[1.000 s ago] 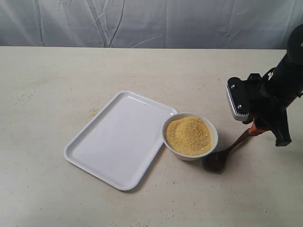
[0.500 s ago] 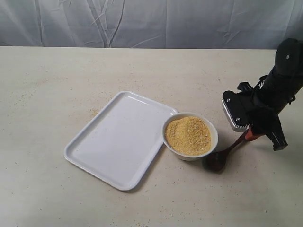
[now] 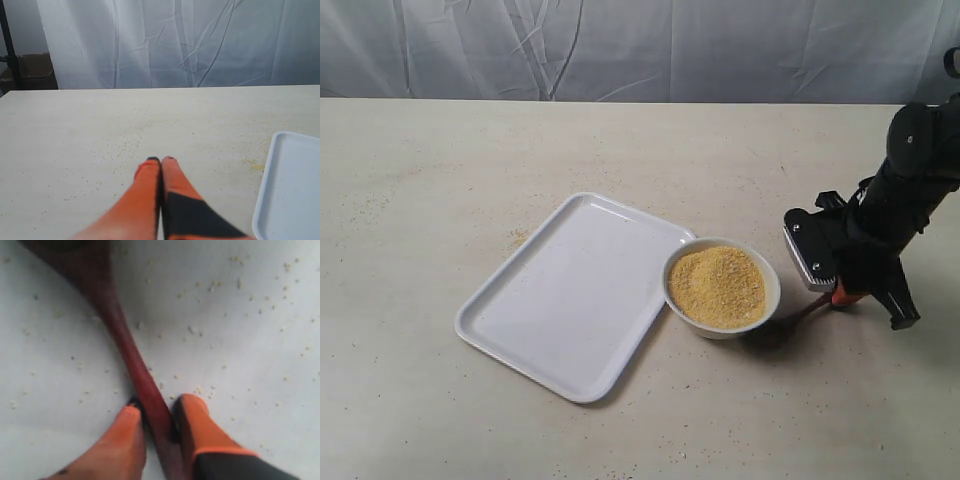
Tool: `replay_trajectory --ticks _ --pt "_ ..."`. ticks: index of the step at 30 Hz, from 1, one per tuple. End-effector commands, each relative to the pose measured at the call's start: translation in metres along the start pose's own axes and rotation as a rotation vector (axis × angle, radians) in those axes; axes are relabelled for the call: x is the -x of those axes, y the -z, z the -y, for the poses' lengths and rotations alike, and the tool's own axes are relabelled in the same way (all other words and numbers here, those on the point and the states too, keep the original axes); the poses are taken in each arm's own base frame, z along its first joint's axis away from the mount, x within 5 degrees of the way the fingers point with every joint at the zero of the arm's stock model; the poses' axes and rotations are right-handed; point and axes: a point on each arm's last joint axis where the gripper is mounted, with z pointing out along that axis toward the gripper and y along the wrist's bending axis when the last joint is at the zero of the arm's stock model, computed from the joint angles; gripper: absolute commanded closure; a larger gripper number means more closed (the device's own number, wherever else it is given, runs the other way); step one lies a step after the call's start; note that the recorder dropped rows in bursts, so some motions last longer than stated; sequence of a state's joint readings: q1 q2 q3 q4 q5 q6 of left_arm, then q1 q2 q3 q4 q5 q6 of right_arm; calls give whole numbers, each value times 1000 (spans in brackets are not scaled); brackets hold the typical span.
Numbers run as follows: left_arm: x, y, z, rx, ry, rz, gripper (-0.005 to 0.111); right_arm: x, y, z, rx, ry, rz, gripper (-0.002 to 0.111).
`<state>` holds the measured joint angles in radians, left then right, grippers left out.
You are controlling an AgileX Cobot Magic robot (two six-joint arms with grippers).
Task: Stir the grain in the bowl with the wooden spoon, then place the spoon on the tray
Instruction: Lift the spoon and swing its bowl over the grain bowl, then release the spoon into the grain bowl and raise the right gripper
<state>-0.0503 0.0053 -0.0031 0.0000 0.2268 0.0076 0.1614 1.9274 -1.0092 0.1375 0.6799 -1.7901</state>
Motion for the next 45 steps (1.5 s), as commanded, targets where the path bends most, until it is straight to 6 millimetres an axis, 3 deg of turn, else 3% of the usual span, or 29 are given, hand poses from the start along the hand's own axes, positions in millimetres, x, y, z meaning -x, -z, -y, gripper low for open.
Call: replay_trajectory --ticks 1,7,13,17,21,25,32,39,45 --pt "0 0 0 0 0 13 107 0 0 0 1 -4 2 109" --pt "0 0 0 0 0 13 107 0 21 1 -52 26 -27 109" --pt "0 0 0 0 0 13 107 -5 63 -5 -116 143 -145 109" --pt "0 0 0 0 0 13 107 -2 95 -3 -282 150 -173 109" --pt "0 0 0 0 0 13 107 5 112 2 -430 77 -114 109" --pt "0 0 0 0 0 13 107 20 110 9 -488 27 -25 109" --pt "0 0 0 0 0 13 107 55 80 24 -501 140 -10 109" --pt "0 0 0 0 0 13 107 58 52 31 -462 145 -12 90" --pt "0 0 0 0 0 13 107 58 46 30 -436 144 -10 78"
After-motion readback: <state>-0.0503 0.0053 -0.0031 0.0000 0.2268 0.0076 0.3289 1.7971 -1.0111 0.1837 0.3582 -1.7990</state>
